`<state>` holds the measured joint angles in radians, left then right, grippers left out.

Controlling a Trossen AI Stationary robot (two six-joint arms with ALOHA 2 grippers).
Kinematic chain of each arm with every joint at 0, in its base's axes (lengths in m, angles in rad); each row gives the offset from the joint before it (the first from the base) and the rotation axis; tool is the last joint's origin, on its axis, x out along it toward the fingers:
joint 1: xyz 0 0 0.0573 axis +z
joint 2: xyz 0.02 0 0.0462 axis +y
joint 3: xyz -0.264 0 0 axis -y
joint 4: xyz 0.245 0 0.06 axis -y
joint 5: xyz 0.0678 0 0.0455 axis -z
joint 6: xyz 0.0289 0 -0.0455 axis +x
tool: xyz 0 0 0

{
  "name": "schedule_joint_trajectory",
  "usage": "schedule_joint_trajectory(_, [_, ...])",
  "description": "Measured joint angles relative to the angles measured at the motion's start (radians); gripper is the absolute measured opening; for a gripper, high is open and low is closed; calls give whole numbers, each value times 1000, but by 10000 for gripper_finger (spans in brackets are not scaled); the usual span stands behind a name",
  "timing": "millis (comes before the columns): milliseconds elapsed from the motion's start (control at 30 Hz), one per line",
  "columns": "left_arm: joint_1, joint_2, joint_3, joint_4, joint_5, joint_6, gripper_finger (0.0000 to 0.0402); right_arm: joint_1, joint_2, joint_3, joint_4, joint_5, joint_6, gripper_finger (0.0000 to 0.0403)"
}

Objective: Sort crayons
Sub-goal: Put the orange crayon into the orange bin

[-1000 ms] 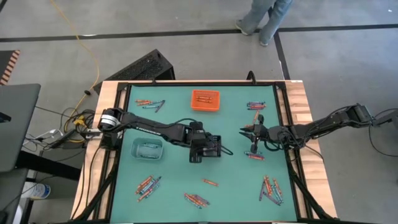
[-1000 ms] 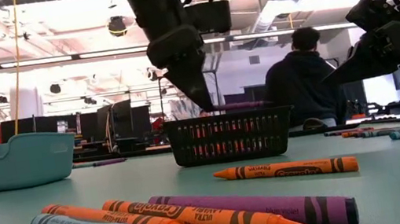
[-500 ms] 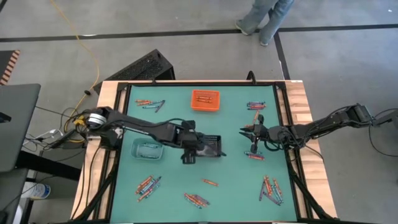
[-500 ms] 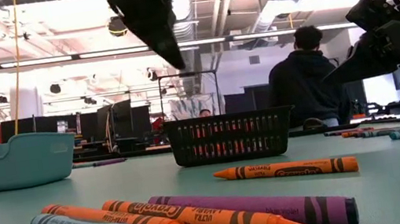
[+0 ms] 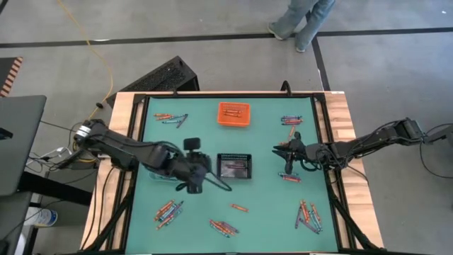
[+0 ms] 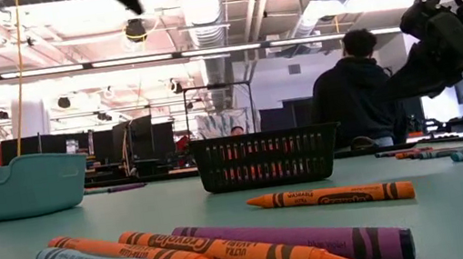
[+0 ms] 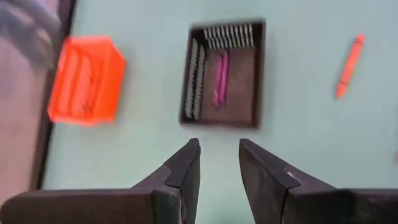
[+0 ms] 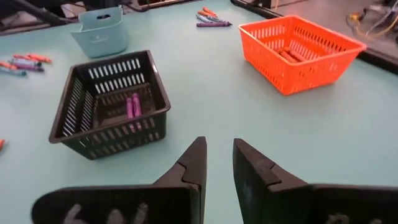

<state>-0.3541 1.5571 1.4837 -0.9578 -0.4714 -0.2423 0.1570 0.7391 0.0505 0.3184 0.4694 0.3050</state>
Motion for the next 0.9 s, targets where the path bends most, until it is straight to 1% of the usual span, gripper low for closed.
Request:
schedule_joint_trajectory(133, [-53, -4, 0, -130, 79, -235, 100, 0, 0, 0, -3, 0, 20, 74])
schedule_joint_trajectory(233, [-114, 16, 0, -175, 157, -393, 100, 0, 0, 0, -4, 0, 20, 74])
schedule_joint_trajectory(300, [-164, 41, 0, -184, 182, -463, 100, 0, 0, 0, -4, 0, 20, 74])
schedule_joint_trajectory(433, [-268, 96, 0, -181, 214, -583, 100, 0, 0, 0, -4, -1, 20, 74])
schedule_joint_trajectory(533, [-338, 148, 0, -181, 267, -681, 100, 0, 0, 0, -4, -1, 20, 74])
schedule_joint_trajectory(633, [-395, 198, 0, -181, 327, -767, 100, 0, 0, 0, -4, -1, 20, 74])
schedule_joint_trajectory(700, [-426, 235, 0, -181, 336, -813, 100, 0, 0, 0, -4, -1, 19, 74])
schedule_joint_trajectory(800, [-460, 290, 0, -177, 336, -850, 100, 0, 0, 0, -3, -1, 19, 74])
schedule_joint_trajectory(900, [-478, 342, -1, -190, 375, -848, 100, 0, 0, 0, -3, -1, 19, 74])
